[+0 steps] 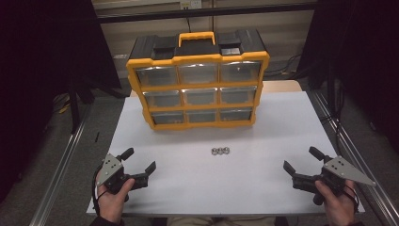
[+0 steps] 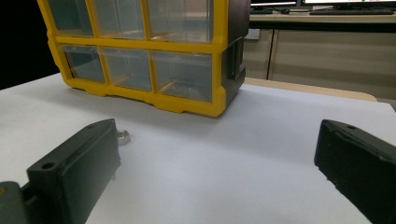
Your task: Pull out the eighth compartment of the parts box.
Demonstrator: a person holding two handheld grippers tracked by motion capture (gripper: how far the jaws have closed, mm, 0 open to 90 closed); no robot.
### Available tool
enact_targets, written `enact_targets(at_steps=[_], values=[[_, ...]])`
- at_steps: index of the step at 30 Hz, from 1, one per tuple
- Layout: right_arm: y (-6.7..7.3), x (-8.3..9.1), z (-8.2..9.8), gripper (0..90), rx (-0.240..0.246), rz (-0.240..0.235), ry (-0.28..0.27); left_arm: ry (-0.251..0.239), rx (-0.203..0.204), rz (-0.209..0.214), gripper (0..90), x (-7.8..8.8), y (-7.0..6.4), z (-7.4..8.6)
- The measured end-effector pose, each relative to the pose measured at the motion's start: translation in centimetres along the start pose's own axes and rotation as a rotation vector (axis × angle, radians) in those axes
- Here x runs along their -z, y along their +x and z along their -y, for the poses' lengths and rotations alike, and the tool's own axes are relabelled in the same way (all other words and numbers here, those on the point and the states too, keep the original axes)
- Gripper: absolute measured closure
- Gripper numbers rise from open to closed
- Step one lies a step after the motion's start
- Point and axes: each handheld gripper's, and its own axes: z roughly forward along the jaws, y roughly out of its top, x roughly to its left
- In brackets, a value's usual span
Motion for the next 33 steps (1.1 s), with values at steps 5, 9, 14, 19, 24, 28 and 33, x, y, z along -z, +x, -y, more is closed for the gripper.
enact_targets(at_steps=[5, 9, 14, 19, 24, 28, 33], values=[[-0.1, 0.0, 0.1, 0.0, -0.008, -0.003, -0.003, 0.003, -0.008, 0.006, 4.2, -0.3, -0.2, -0.2], [-0.2, -0.1, 0.1, 0.0, -0.01, -0.006, 0.002, 0.004, 0.015, -0.002, 4.2, -0.7, -0.4, -0.1], [-0.1, -0.3, 0.1, 0.0, -0.01, -0.014, 0.018, 0.002, 0.009, -0.019, 4.2, -1.0, -0.4, -0.3], [0.0, -0.5, 0.1, 0.0, -0.013, -0.022, 0.026, -0.004, 0.012, -0.04, 5.6, -1.7, -0.8, -0.7], [-0.1, -0.6, 0.1, 0.0, -0.013, -0.028, 0.026, -0.002, -0.027, -0.029, 5.6, -2.2, -1.2, -1.4], [-0.1, -0.6, 0.1, 0.0, -0.022, -0.027, 0.026, -0.007, -0.036, -0.024, 5.4, -3.0, -1.4, -1.8], [0.0, -0.6, 0.0, 0.0, -0.019, -0.026, 0.023, -0.021, -0.045, -0.006, 5.2, -4.5, -1.9, -2.5]])
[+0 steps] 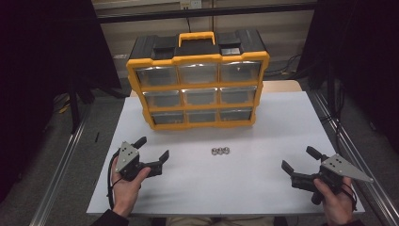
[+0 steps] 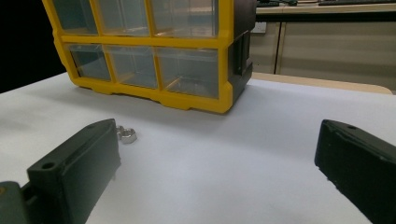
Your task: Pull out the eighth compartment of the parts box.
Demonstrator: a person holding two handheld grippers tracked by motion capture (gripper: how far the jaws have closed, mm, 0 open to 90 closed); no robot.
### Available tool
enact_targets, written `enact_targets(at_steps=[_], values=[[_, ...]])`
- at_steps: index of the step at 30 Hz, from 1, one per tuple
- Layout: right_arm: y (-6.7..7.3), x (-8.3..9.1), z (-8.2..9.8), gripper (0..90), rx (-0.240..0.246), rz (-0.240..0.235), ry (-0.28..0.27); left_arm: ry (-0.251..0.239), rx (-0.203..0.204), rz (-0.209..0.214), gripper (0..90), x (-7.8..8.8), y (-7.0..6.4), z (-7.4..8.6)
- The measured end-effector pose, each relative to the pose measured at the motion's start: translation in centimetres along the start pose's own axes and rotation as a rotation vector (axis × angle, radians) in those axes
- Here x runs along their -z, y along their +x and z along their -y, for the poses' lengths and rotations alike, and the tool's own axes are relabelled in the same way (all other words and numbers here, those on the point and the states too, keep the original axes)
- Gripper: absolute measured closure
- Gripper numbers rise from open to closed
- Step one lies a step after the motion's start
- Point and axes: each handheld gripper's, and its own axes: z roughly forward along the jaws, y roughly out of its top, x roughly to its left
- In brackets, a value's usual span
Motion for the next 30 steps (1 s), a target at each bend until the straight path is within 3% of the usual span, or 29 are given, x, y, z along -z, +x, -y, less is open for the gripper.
enact_targets(at_steps=[9, 12, 15, 18, 22, 28, 30], values=[[0.0, 0.0, 0.0, 0.0, -0.002, -0.002, 0.002, -0.039, -0.021, 0.006, 4.0, -2.5, -0.6, -1.2], [0.0, 0.0, 0.0, 0.0, -0.003, -0.002, 0.003, -0.034, -0.052, -0.01, 3.3, -3.5, -0.6, -1.1], [0.0, 0.0, 0.0, 0.0, -0.001, -0.004, 0.003, -0.033, -0.054, -0.009, 3.3, -4.4, -0.6, -1.2], [0.0, 0.0, 0.0, 0.0, -0.001, -0.002, 0.003, -0.039, -0.105, -0.022, 3.3, -5.2, -0.6, -1.4], [0.0, -0.1, 0.0, 0.0, -0.001, -0.002, 0.005, -0.059, -0.078, -0.002, 2.8, -6.2, -0.7, -1.8], [0.1, -0.1, 0.1, 0.0, 0.0, -0.007, 0.007, -0.056, -0.097, 0.008, 2.8, -7.5, -1.1, -2.0], [0.1, 0.0, 0.1, 0.0, 0.003, -0.009, 0.007, -0.036, -0.153, 0.01, 2.9, -7.8, -1.0, -2.0]])
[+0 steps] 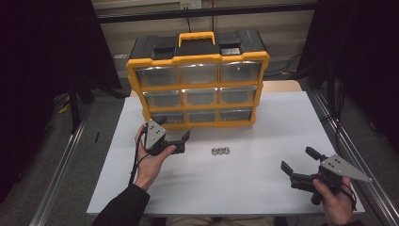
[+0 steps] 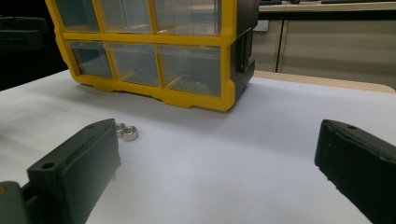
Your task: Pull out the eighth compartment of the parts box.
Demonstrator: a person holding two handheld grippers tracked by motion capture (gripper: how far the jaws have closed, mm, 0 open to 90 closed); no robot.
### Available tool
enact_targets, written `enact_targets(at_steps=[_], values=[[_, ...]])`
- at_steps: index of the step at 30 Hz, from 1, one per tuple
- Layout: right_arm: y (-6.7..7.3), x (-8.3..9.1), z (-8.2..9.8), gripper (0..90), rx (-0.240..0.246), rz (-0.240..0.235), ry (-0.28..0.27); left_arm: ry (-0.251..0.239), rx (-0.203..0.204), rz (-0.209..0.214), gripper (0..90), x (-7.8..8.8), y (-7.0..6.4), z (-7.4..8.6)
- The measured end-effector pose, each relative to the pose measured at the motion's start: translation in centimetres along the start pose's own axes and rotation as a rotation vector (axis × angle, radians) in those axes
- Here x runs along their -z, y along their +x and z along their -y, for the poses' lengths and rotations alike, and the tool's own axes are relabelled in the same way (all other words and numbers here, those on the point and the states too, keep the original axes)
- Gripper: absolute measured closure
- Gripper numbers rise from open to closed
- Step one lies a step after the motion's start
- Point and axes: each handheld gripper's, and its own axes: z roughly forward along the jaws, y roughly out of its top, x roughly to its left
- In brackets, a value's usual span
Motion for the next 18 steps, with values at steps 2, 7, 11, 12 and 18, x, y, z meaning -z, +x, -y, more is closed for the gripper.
enact_targets(at_steps=[2, 7, 11, 12, 18], values=[[0.0, 0.0, 0.0, 0.0, 0.0, 0.0, -0.001, -0.017, -0.009, -0.009, 2.9, -0.4, -0.2, 0.0], [0.0, -0.1, 0.0, 0.0, -0.001, 0.003, 0.002, -0.027, -0.07, -0.022, 2.8, -1.8, -0.2, 0.0], [0.0, -0.1, 0.0, 0.0, -0.002, 0.002, 0.002, -0.043, -0.105, -0.029, 2.8, -2.4, -0.1, 0.2], [0.0, -0.1, 0.0, 0.0, -0.001, 0.004, 0.004, -0.052, -0.113, -0.029, 2.7, -2.5, -0.1, 0.3], [0.0, 0.0, 0.0, 0.0, 0.0, 0.007, 0.003, -0.073, -0.177, -0.039, 2.9, -3.2, -0.1, 0.6]])
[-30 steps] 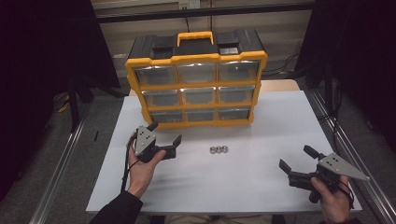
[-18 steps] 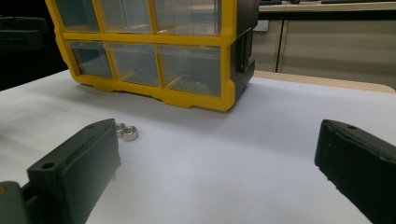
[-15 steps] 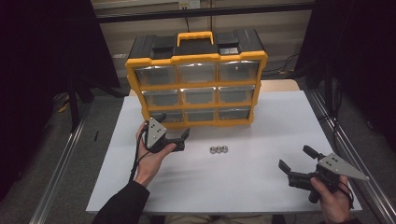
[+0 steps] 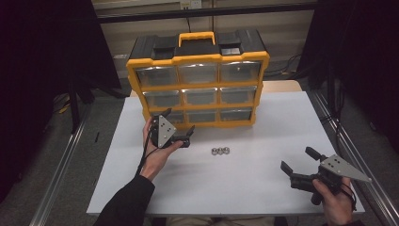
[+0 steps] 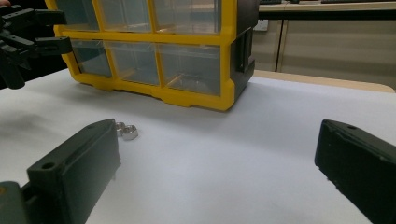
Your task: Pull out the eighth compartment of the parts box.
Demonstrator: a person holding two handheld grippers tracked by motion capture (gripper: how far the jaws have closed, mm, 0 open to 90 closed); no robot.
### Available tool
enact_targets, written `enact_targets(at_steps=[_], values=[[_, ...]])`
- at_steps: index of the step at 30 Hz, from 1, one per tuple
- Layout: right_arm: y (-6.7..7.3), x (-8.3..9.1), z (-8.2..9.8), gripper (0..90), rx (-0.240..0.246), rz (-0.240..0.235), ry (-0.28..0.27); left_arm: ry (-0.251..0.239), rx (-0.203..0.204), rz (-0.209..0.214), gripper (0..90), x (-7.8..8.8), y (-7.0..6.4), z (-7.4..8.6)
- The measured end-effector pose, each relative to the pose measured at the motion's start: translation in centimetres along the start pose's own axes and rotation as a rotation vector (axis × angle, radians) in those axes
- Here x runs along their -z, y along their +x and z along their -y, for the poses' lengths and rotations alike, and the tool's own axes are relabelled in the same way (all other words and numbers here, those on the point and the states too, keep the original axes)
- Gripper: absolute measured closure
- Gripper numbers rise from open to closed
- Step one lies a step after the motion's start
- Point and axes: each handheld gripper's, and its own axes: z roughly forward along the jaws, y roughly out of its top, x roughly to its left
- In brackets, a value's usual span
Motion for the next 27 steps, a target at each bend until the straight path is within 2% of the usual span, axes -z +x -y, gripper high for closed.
enact_targets(at_steps=[4, 7, 8, 11, 12, 17, 18, 20, 22, 23, 25, 27], values=[[0.0, 0.0, 0.0, 0.0, -0.001, -0.001, 0.0, 0.003, -0.074, -0.007, 2.5, -0.7, 0.1, 0.1], [0.0, 0.0, 0.0, 0.0, 0.001, -0.002, -0.001, -0.012, -0.084, -0.001, 2.2, -1.2, -0.1, 0.0], [0.0, 0.0, 0.0, 0.0, 0.0, -0.002, -0.001, -0.013, -0.106, 0.0, 2.3, -1.3, -0.1, -0.1], [0.0, 0.0, 0.0, 0.0, 0.0, -0.003, -0.002, -0.025, -0.135, 0.004, 2.3, -1.6, -0.3, -0.1], [0.0, 0.0, 0.0, 0.0, 0.0, -0.004, -0.002, -0.03, -0.133, 0.005, 2.4, -1.7, -0.4, -0.1], [0.0, 0.1, 0.0, 0.0, 0.002, -0.005, -0.001, -0.026, -0.2, 0.023, 2.8, -1.9, -0.9, 0.3], [0.0, 0.1, 0.0, 0.0, 0.003, -0.004, -0.002, -0.033, -0.188, 0.028, 2.8, -2.0, -1.0, 0.4], [0.0, 0.1, 0.0, 0.0, 0.004, 0.0, -0.004, -0.029, -0.223, 0.022, 3.0, -2.1, -1.2, 0.4], [0.0, 0.1, 0.0, 0.0, 0.004, 0.001, -0.005, -0.025, -0.275, 0.01, 2.8, -2.1, -1.3, 0.3], [0.0, 0.1, 0.0, 0.0, 0.002, 0.0, -0.005, -0.035, -0.28, 0.017, 3.0, -2.1, -1.4, 0.1], [0.0, 0.1, 0.0, 0.0, 0.001, -0.002, -0.007, -0.046, -0.326, 0.007, 3.5, -2.0, -1.7, -0.1], [0.1, 0.1, 0.0, 0.0, 0.004, -0.003, -0.006, -0.05, -0.347, 0.009, 3.6, -2.1, -1.8, -0.2]])
